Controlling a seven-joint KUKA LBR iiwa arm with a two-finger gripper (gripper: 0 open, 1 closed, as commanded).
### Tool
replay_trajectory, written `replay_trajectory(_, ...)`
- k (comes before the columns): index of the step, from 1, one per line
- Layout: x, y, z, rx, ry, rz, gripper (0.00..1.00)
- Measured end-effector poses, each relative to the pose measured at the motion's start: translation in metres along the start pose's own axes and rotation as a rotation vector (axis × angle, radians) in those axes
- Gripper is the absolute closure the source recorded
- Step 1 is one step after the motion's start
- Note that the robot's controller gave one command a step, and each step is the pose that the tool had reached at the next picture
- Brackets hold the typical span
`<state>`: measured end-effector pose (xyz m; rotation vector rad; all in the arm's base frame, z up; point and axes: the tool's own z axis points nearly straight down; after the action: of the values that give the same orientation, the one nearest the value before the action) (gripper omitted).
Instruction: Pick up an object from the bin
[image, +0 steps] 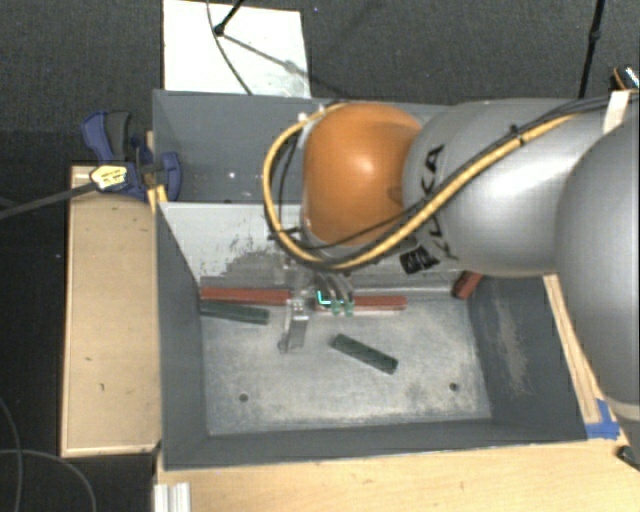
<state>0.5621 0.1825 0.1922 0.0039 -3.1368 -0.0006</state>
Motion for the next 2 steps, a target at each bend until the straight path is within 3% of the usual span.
replay_trajectory(1, -0.020, -0.052, 0.060, 0.004, -0.002, -0.028, 0.00)
replay_trajectory(2, -0.020, -0.122, 0.115, 0.003, -0.001, 0.019, 0.00)
